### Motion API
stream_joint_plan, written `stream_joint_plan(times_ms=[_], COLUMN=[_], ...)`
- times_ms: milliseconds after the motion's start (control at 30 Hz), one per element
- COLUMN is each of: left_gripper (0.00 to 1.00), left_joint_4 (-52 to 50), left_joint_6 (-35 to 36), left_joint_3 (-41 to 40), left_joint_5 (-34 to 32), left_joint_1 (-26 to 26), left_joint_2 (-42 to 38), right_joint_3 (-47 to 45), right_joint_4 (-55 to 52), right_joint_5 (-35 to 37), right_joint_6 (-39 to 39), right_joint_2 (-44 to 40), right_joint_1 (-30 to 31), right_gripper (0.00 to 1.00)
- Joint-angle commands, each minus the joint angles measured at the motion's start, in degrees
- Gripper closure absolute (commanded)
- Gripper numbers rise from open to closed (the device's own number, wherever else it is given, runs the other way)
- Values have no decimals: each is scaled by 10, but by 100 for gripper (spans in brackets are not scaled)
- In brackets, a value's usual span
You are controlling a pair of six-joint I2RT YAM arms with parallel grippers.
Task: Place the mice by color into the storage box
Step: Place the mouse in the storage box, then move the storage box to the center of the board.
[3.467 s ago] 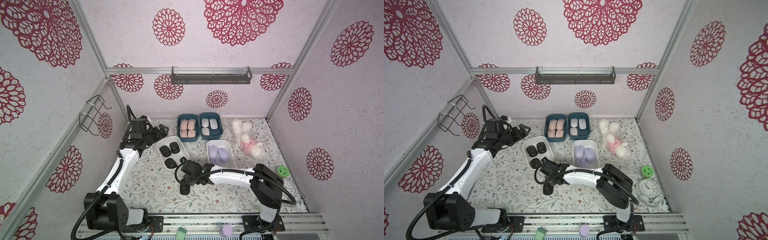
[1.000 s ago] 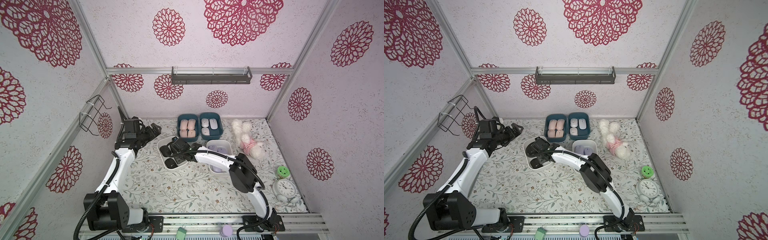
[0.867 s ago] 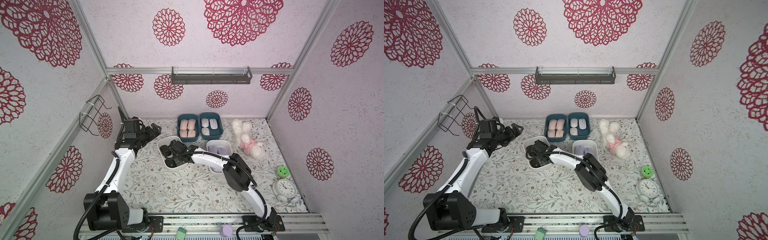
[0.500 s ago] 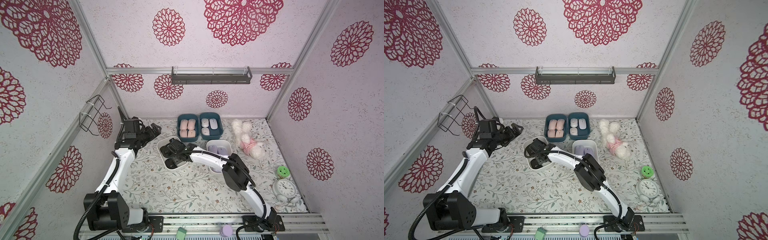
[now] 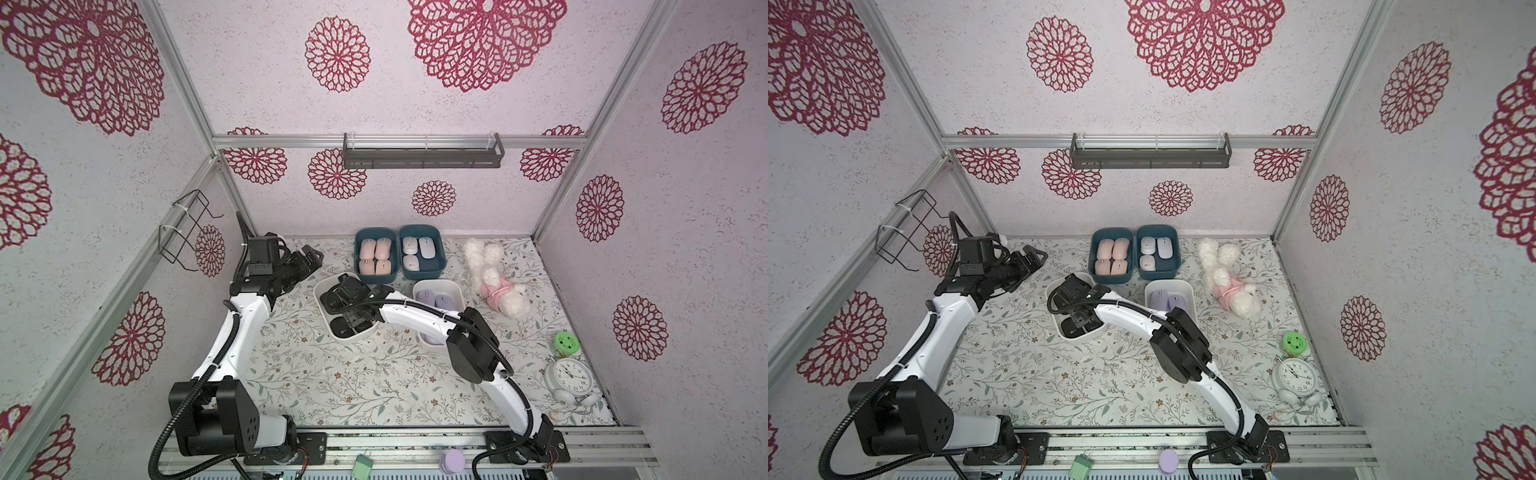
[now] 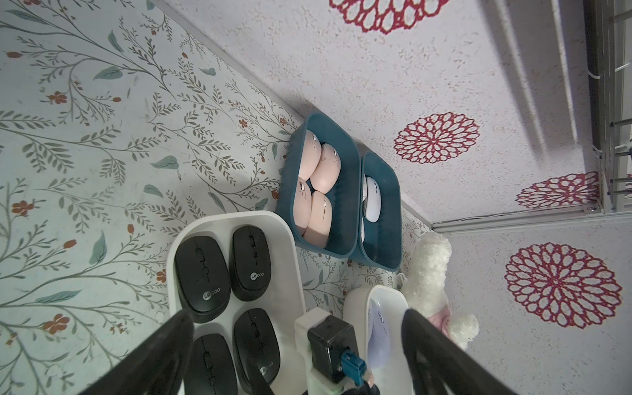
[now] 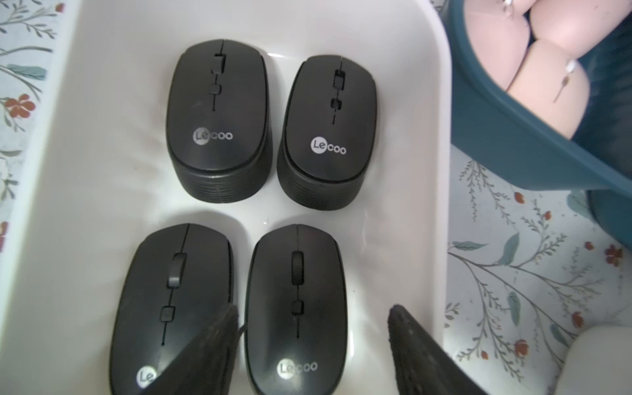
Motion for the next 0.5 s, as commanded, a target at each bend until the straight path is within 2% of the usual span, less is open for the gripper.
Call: stream_joint_plan(times_ms=[0, 167, 467], left_gripper=[3, 3, 3], left_joint_4=[-2, -6, -6], left_joint_6=[0, 1, 1], left_joint_3=[12, 14, 14], left_joint_5=[4, 1, -1], left_joint_1=[4, 4, 4], left_joint_2=[1, 3, 2], right_joint_3=[11, 35, 63], right_joint_4=[0, -29, -44], right_joint_5=[46, 19, -30], right_joint_6=[-30, -62, -54], right_joint_2=[-69, -46, -9], right_joint_1=[0, -24, -64], right_gripper=[31, 36, 44])
